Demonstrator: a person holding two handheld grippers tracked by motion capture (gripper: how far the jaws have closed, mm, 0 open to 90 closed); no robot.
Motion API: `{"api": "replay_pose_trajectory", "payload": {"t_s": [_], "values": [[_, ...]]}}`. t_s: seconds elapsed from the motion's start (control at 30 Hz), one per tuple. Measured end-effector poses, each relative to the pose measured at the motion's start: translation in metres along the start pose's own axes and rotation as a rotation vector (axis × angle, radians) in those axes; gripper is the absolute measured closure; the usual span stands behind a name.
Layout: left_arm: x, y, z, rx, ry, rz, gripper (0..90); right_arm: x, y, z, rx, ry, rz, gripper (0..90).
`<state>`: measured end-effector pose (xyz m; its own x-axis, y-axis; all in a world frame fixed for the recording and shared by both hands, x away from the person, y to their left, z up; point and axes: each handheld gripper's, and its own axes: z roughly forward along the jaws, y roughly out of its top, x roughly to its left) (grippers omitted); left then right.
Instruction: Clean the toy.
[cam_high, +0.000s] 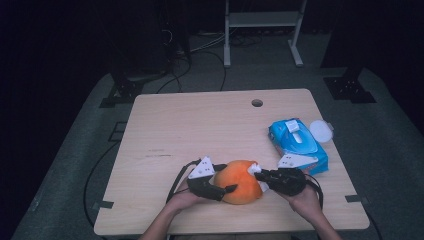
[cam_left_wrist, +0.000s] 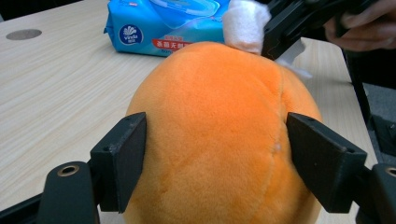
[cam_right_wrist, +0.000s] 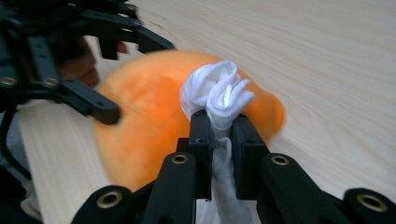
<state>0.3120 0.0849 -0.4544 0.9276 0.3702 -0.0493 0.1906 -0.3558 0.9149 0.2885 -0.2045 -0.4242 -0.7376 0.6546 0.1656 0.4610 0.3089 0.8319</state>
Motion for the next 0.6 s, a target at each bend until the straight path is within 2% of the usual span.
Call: {"api": "replay_pose_trajectory", "payload": {"t_s": [0.13, 0.27, 0.33, 0.4, 0.47, 0.5, 0.53, 0.6], "values": [[0.001, 0.000, 0.000, -0.001, -0.001, -0.008, 23.0, -0.015, -0.011, 0.002, 0.035, -0.037, 0.052, 79.8], [-0.003, 0.002, 0.002, 0.003, 0.019, 0.004, 22.1, -0.017, -0.011, 0.001, 0.052, -0.050, 0.056, 79.8], [-0.008, 0.004, 0.004, 0.008, 0.033, 0.017, 21.4, -0.014, -0.007, -0.001, 0.035, -0.039, 0.053, 79.9], [-0.017, 0.007, 0.007, 0.007, 0.050, 0.063, 21.5, -0.007, 0.000, -0.005, -0.010, 0.011, 0.051, 79.9], [-0.025, 0.011, 0.011, 0.010, 0.058, 0.103, 21.3, 0.003, 0.006, -0.005, -0.034, 0.047, 0.023, 79.8], [-0.027, 0.012, 0.012, 0.019, 0.073, 0.116, 21.2, 0.009, 0.009, -0.004, -0.027, 0.036, -0.007, 79.7], [-0.027, 0.012, 0.012, 0.020, 0.072, 0.112, 21.2, 0.013, 0.009, -0.002, -0.013, 0.014, -0.040, 79.6], [-0.024, 0.010, 0.011, 0.010, 0.064, 0.087, 22.1, 0.007, 0.007, -0.002, -0.007, 0.014, -0.030, 79.6]]}}
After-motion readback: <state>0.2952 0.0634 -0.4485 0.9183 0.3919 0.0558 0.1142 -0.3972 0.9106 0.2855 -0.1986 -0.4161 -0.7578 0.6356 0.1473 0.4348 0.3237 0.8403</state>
